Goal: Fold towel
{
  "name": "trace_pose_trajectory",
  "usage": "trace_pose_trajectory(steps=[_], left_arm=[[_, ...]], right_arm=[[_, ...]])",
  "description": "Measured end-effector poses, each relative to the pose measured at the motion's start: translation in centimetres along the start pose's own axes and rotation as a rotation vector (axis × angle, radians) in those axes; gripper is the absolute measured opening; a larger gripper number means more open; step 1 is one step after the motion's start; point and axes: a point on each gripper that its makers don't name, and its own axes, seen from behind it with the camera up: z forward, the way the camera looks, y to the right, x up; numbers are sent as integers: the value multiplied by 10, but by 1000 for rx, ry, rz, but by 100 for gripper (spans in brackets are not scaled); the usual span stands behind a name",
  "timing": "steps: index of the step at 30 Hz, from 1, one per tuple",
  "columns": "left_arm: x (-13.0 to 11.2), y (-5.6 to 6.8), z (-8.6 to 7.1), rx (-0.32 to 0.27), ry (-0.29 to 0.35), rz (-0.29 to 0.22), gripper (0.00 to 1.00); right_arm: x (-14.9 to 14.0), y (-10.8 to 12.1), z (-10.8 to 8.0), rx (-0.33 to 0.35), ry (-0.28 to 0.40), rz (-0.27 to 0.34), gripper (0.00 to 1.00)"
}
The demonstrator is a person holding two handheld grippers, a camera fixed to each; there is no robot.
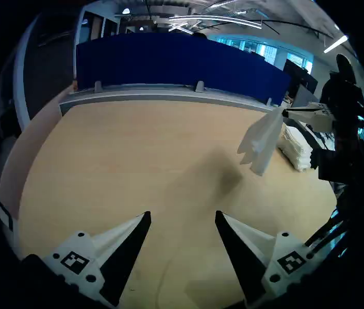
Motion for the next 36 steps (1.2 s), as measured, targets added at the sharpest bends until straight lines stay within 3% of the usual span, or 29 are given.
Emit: trace_pose_trajectory(steps=[6,12,24,36], left_arm=[[1,5,-1,-4,-4,14,92],[1,11,1,-4,-9,22,92],[-2,26,4,5,-27,19,92],[3,41,13,13,-42,28,92]], right_arm=[[2,17,-10,-18,8,15,4],[4,49,-23,-45,17,30,4],[-1,167,-58,-166,5,35,4],[-9,279,-74,-258,-17,56,3]])
